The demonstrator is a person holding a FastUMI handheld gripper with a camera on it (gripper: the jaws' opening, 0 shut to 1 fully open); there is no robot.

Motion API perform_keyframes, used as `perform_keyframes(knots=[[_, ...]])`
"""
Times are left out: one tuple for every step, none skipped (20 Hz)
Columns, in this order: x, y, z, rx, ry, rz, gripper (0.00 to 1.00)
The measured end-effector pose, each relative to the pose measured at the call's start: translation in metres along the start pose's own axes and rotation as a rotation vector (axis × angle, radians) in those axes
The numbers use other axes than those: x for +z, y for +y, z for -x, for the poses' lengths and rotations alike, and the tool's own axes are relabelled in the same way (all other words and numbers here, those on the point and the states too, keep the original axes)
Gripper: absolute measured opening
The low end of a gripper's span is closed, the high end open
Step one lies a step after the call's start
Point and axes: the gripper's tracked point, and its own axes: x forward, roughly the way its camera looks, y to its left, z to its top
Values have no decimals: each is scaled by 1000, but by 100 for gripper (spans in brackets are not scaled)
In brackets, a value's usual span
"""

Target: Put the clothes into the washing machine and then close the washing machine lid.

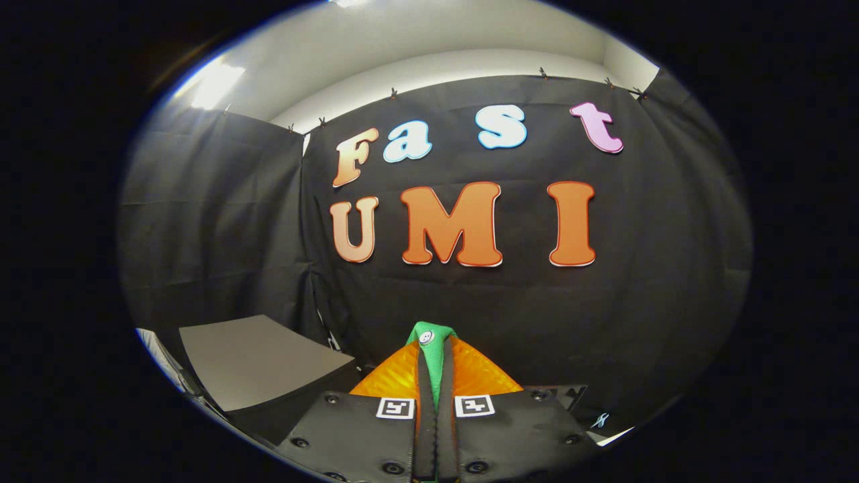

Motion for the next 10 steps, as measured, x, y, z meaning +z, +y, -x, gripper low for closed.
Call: perform_keyframes(knots=[[-1,1,2,-3,-9,-3,9],[-6,3,1,-1,-9,0,9],[-18,5,-1,-7,4,5,9],[-32,7,-2,-13,25,9,9],[-46,8,-2,-23,42,6,9],[-64,8,-3,-32,72,5,9],[-82,8,-5,-40,102,2,9],[-102,9,-4,-44,133,-1,9],[-120,9,-6,-46,164,-3,9],[-137,10,-6,-48,197,-8,9]])
